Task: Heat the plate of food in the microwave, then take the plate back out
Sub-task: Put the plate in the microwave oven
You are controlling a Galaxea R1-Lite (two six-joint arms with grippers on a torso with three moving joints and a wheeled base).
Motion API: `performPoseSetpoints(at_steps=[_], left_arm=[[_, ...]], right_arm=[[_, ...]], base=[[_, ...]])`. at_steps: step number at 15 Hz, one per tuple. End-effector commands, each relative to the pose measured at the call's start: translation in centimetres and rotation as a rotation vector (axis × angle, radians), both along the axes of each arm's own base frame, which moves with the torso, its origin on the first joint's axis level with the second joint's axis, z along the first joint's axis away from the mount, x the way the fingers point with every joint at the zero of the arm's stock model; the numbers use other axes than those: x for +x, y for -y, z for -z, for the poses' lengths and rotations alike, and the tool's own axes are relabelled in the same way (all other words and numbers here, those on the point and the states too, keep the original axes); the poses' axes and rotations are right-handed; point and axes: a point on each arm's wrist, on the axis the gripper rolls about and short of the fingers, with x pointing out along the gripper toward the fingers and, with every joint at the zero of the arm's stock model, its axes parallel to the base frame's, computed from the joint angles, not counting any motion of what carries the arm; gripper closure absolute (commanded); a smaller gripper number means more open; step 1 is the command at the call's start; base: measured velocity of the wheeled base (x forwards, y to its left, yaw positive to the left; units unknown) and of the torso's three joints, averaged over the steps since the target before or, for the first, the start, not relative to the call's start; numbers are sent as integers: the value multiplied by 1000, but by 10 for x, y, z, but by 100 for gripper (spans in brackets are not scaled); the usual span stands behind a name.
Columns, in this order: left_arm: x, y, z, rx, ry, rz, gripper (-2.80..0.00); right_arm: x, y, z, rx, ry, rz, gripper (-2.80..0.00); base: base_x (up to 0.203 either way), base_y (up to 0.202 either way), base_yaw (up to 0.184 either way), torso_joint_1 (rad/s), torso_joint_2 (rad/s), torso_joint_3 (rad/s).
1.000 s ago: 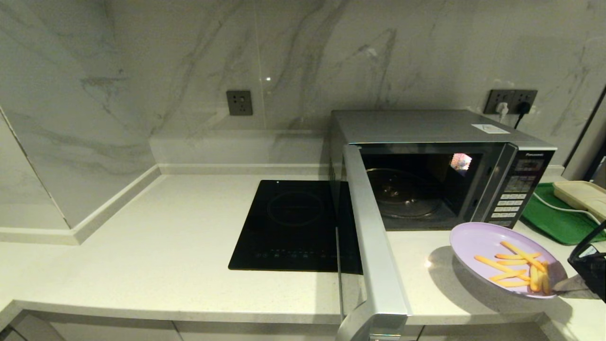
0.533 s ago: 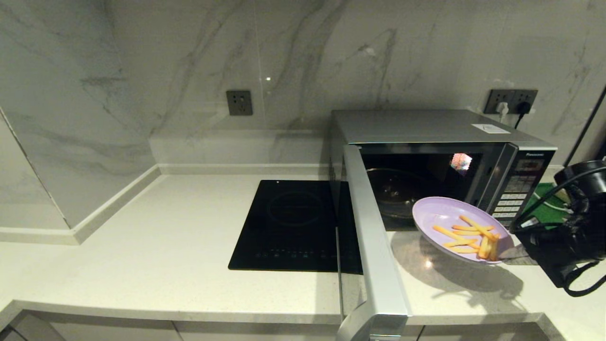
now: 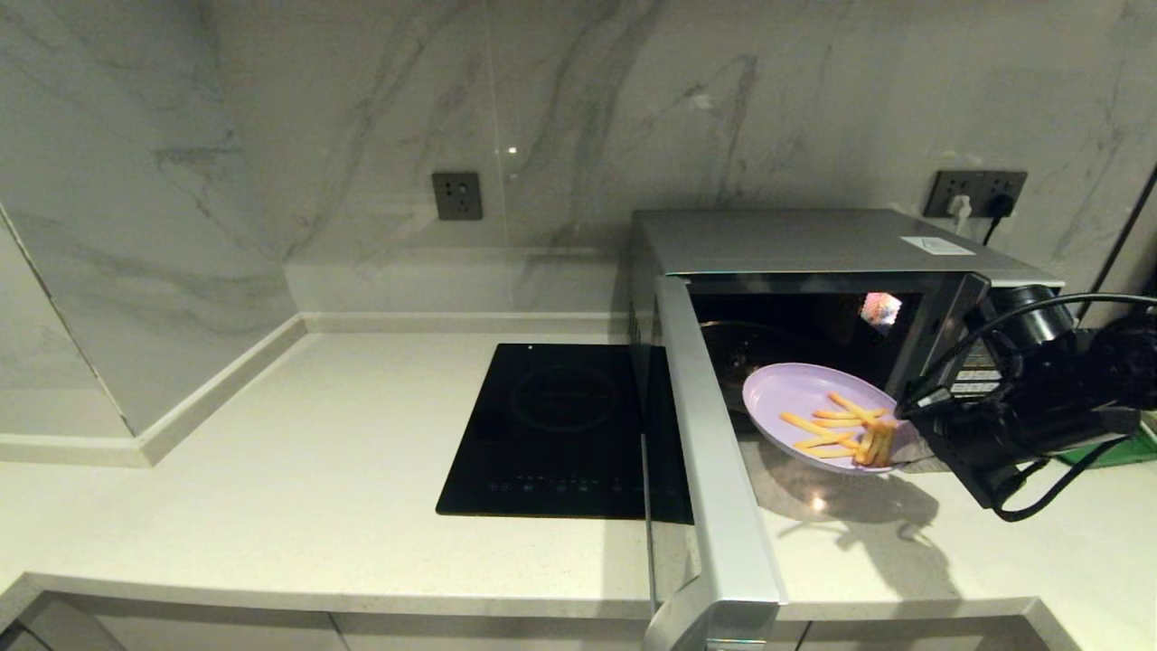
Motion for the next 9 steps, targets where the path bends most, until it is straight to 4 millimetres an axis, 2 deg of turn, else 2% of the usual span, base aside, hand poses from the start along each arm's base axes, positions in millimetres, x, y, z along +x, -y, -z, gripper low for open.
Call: performPoseSetpoints(at_steps=[1,9], left_arm=[[0,0,0,-1,2,0,0],[0,0,0,-1,0,0,0]], right_arm=[[16,-3,12,0,-25,0,0],[48,-23,32,3,1,-46,0]], base=[[0,0,0,0,0,0],[0,0,0,0,0,0]])
